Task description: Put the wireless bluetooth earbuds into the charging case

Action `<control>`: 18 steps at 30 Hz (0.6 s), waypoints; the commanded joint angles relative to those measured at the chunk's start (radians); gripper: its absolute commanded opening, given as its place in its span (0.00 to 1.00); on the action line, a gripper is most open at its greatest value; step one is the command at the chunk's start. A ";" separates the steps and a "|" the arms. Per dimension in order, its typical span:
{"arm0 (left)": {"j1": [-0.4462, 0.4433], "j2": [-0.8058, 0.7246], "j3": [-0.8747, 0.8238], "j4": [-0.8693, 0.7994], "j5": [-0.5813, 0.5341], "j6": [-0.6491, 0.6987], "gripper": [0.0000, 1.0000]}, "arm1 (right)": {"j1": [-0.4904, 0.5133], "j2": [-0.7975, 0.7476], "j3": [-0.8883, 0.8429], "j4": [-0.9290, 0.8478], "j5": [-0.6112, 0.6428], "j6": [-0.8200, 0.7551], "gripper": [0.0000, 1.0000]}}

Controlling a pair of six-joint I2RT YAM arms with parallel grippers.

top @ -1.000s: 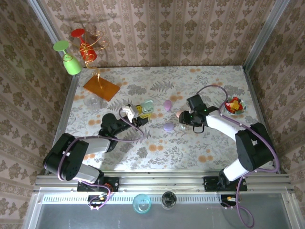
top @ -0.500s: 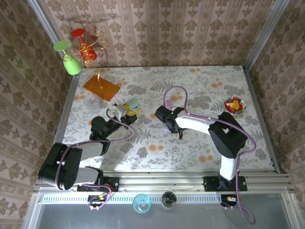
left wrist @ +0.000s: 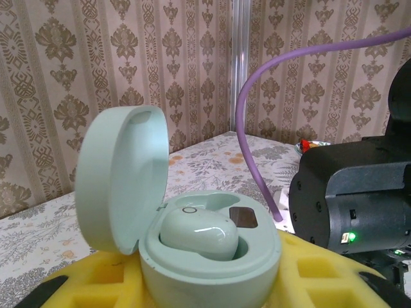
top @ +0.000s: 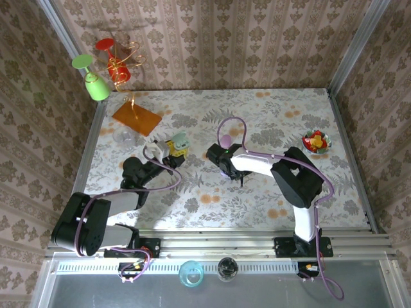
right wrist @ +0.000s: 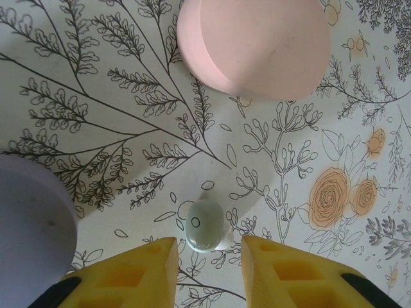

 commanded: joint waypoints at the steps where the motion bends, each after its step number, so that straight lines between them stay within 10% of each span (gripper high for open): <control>1: 0.008 -0.002 0.004 0.032 0.023 -0.022 0.25 | 0.001 0.023 0.031 -0.027 0.039 0.000 0.32; 18: 0.008 0.003 0.006 0.031 0.055 -0.023 0.26 | -0.020 0.062 0.031 -0.014 0.044 -0.003 0.23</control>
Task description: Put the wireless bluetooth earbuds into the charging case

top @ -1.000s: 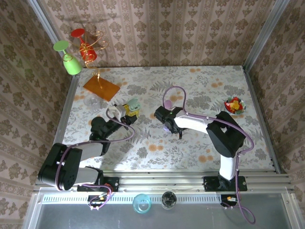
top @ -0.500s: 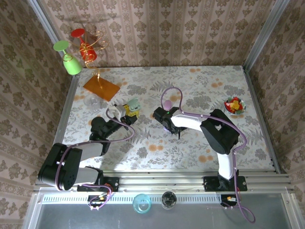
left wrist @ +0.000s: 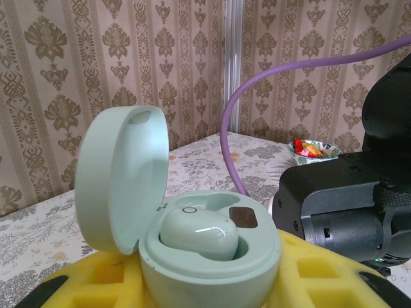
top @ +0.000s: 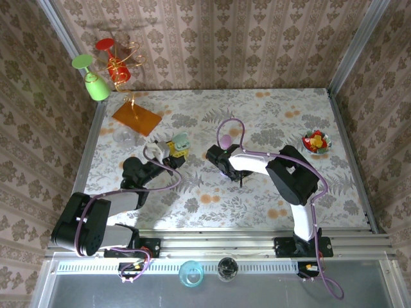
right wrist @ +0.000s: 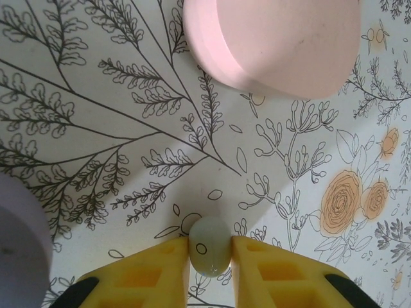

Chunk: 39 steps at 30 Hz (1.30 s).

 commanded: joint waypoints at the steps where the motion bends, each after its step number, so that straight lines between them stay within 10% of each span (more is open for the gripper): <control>1: 0.008 0.004 0.005 0.032 0.027 -0.020 0.26 | -0.008 0.010 0.023 -0.017 0.042 -0.003 0.22; 11: -0.004 0.047 0.027 0.033 0.086 0.028 0.26 | -0.025 -0.251 -0.082 0.085 -0.081 -0.009 0.21; 21: -0.043 0.112 0.061 0.033 0.206 0.096 0.25 | -0.116 -0.634 -0.260 0.366 -0.703 0.008 0.21; 30: -0.087 0.164 0.124 0.028 0.343 0.056 0.24 | -0.127 -0.688 -0.233 0.519 -1.100 0.034 0.20; 39: -0.098 0.179 0.150 0.030 0.407 0.031 0.23 | -0.120 -0.645 -0.157 0.540 -1.172 0.028 0.19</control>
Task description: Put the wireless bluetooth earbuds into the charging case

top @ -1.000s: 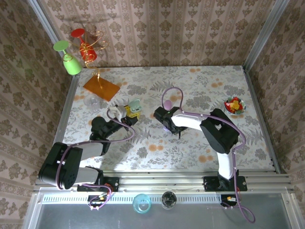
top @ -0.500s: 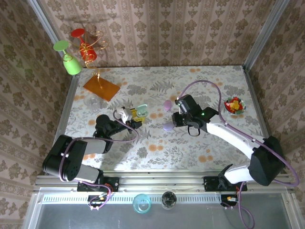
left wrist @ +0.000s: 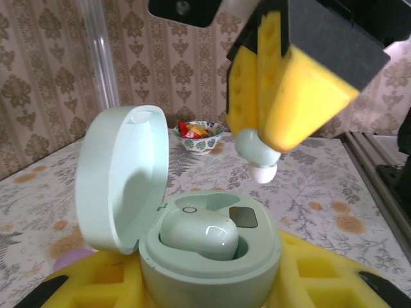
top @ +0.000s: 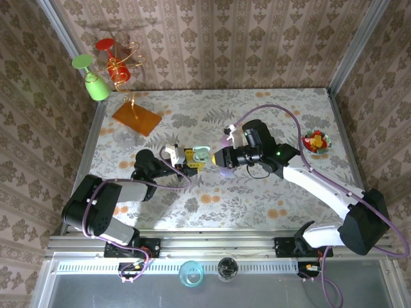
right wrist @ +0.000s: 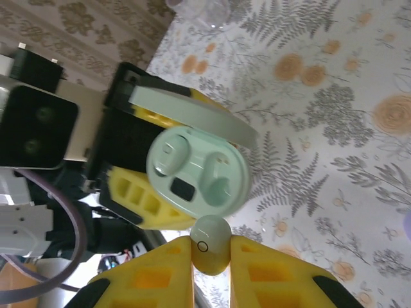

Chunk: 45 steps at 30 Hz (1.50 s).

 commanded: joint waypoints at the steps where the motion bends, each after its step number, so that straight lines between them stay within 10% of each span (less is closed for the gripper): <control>1: -0.004 0.002 0.032 0.029 0.058 -0.025 0.23 | 0.003 0.026 0.061 0.020 -0.066 -0.009 0.19; 22: -0.004 -0.024 0.015 0.030 0.053 -0.024 0.23 | 0.003 0.128 0.106 -0.054 -0.031 -0.056 0.20; 45: -0.004 -0.042 -0.005 0.031 0.065 -0.026 0.23 | -0.043 0.048 0.140 0.009 -0.058 -0.066 0.65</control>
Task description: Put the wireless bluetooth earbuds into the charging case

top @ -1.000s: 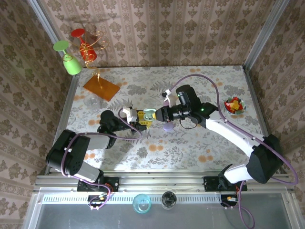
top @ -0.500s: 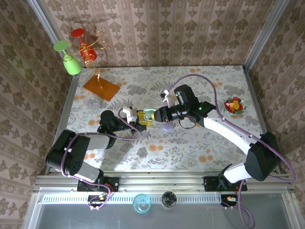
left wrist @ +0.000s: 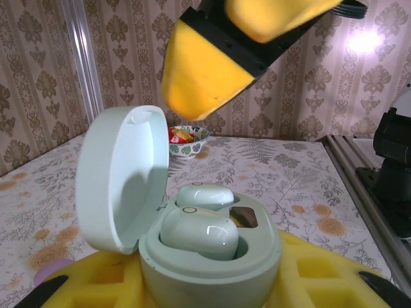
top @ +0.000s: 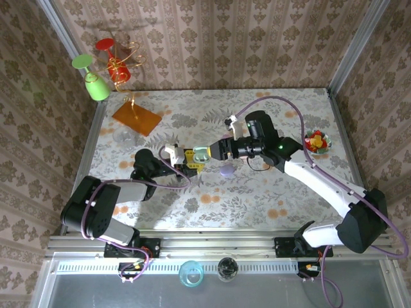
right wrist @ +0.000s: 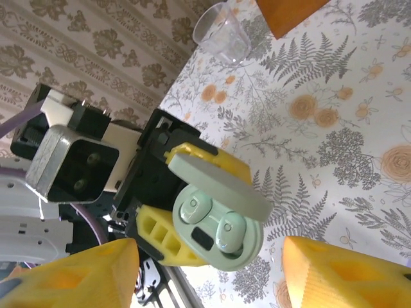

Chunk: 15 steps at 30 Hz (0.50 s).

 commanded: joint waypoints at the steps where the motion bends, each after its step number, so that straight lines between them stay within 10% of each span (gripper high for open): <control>1: -0.004 -0.025 -0.006 0.037 0.031 -0.004 0.23 | -0.004 0.034 0.072 0.001 -0.036 -0.032 0.65; 15: 0.002 -0.032 -0.018 0.037 -0.035 0.002 0.23 | 0.016 0.083 0.065 -0.002 -0.146 -0.055 0.63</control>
